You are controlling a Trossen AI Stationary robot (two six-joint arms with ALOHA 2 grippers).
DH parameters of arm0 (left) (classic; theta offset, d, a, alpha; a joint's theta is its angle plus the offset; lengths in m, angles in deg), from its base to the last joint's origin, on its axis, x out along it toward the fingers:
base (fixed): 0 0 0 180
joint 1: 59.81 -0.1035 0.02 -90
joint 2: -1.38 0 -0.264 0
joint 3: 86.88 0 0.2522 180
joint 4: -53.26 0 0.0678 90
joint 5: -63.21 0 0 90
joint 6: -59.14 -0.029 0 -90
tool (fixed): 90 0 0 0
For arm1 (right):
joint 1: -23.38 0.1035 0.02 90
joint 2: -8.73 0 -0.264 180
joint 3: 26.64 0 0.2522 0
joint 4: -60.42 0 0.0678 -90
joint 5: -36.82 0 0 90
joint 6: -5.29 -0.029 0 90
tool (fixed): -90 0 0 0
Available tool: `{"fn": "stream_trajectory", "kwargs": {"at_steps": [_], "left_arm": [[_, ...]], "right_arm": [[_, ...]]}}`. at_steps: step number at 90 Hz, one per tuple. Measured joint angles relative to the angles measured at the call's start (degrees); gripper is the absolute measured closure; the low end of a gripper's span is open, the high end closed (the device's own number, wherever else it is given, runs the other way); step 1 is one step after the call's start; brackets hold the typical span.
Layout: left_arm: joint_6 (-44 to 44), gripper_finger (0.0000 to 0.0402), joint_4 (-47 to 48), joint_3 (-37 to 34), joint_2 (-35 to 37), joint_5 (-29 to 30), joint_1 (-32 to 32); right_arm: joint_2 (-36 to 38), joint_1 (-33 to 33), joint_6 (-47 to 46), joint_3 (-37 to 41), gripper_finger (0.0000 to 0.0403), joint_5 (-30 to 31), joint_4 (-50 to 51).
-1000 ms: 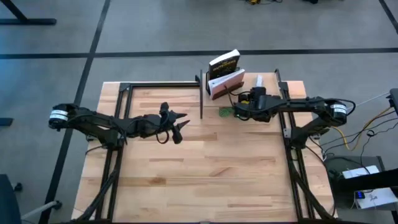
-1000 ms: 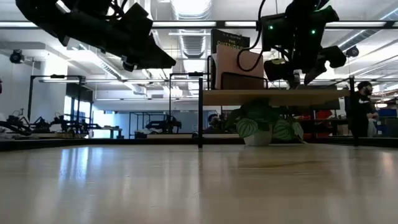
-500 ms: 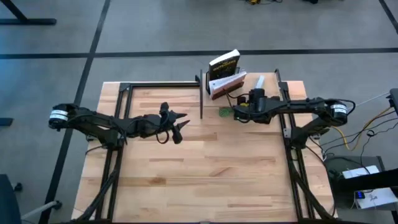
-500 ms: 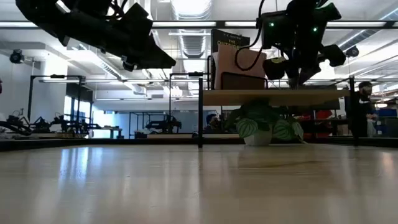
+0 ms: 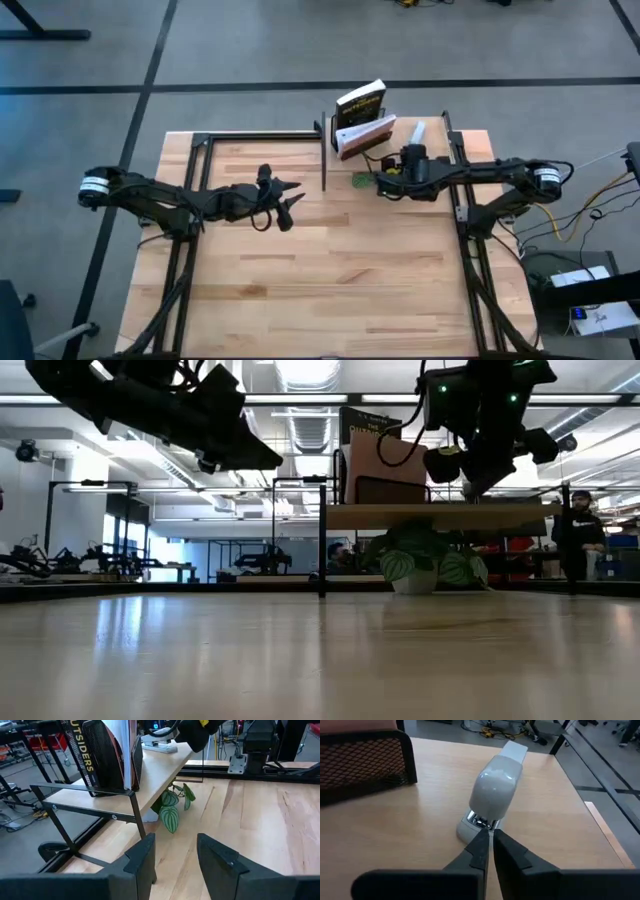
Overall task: Stock shelves
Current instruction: Remove the gray stapler from the shelf
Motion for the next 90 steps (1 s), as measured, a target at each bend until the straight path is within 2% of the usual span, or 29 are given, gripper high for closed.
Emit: {"fn": "stream_trajectory", "kwargs": {"at_steps": [14,23,40,59,69,90], "left_arm": [[0.0,0.0274,0.0,0.0,0.0,0.0,0.0],[0.0,0.0274,0.0,0.0,0.0,0.0,0.0],[0.0,0.0274,-0.2,0.0,0.0,0.0,0.0],[0.2,0.0274,-0.7,0.0,0.0,0.0,0.0],[0.2,0.0274,-0.9,0.0,0.0,0.0,0.0],[0.2,0.0274,-0.9,0.0,0.0,0.0,0.0]], "right_arm": [[3.0,0.0,0.5,-1.1,0.0391,-0.5,1.0],[6.0,0.0,1.2,-3.5,0.0373,-1.8,2.6],[11.3,-0.3,5.2,-6.4,0.0294,-2.0,2.4],[13.5,-4.1,3.4,-7.1,0.0204,-3.9,0.8],[13.9,-9.3,6.3,-7.1,0.0169,-9.8,-1.7],[13.6,-23.6,16.0,-7.1,0.0133,-29.2,-7.4]]}}
